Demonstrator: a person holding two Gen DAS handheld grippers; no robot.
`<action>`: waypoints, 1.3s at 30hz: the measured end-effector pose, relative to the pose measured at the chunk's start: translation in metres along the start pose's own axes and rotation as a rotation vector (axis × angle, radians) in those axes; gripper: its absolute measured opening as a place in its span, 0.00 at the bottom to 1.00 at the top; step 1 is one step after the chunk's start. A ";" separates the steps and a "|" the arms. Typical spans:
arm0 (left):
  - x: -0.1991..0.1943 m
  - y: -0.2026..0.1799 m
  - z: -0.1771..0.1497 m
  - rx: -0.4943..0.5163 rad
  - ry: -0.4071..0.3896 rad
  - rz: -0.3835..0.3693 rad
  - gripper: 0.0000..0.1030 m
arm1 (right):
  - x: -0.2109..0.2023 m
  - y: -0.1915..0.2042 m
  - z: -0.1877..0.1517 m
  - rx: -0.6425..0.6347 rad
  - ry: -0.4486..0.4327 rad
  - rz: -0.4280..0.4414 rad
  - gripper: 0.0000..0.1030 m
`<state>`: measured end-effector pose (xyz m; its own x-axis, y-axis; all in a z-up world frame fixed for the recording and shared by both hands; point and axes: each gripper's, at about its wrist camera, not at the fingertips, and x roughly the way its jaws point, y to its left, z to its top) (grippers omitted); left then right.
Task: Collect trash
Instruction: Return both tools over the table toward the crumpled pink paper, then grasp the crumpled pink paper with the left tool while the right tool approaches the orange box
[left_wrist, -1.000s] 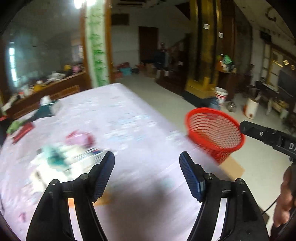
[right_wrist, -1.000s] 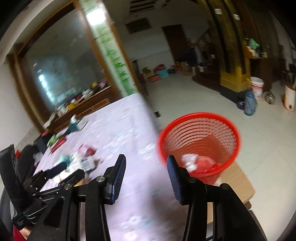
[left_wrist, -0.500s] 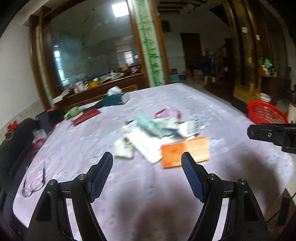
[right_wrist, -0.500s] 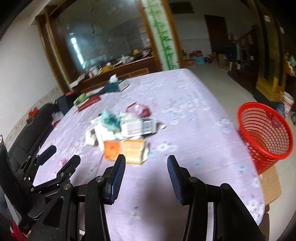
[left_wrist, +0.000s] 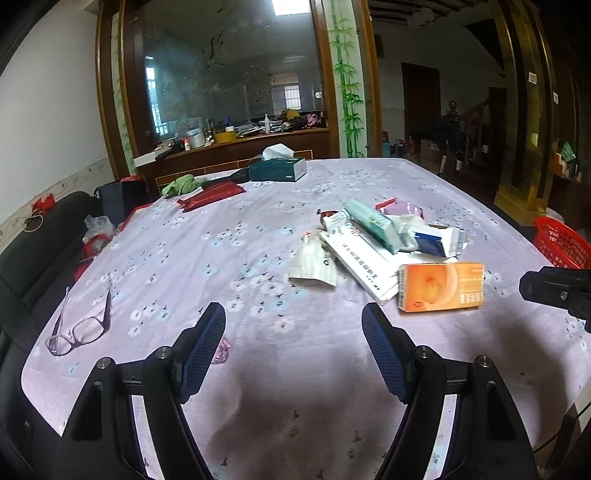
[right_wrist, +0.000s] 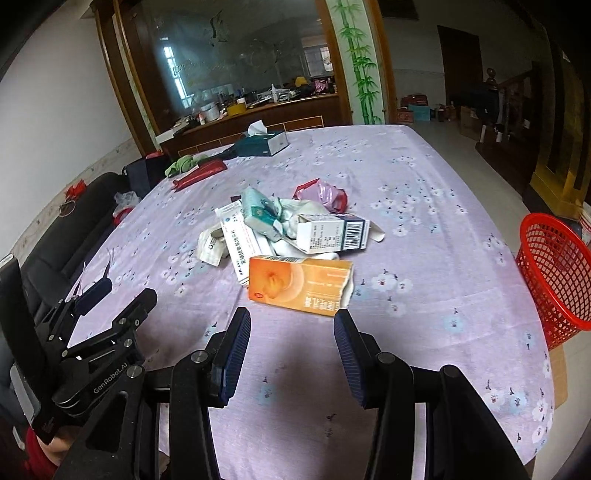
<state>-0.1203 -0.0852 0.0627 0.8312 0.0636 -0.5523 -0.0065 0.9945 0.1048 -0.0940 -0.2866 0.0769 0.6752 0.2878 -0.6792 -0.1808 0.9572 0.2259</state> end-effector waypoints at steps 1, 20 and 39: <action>0.000 0.000 0.000 -0.002 0.002 0.001 0.73 | 0.001 0.003 0.001 -0.004 0.002 0.001 0.49; 0.026 0.119 -0.019 -0.303 0.142 -0.120 0.73 | 0.025 0.027 0.006 -0.027 0.037 0.036 0.49; 0.073 0.095 -0.031 -0.244 0.281 -0.193 0.34 | 0.025 -0.007 0.014 0.062 0.029 0.024 0.49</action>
<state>-0.0777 0.0165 0.0063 0.6460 -0.1387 -0.7506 -0.0252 0.9789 -0.2026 -0.0661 -0.2866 0.0685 0.6498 0.3119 -0.6932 -0.1508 0.9467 0.2846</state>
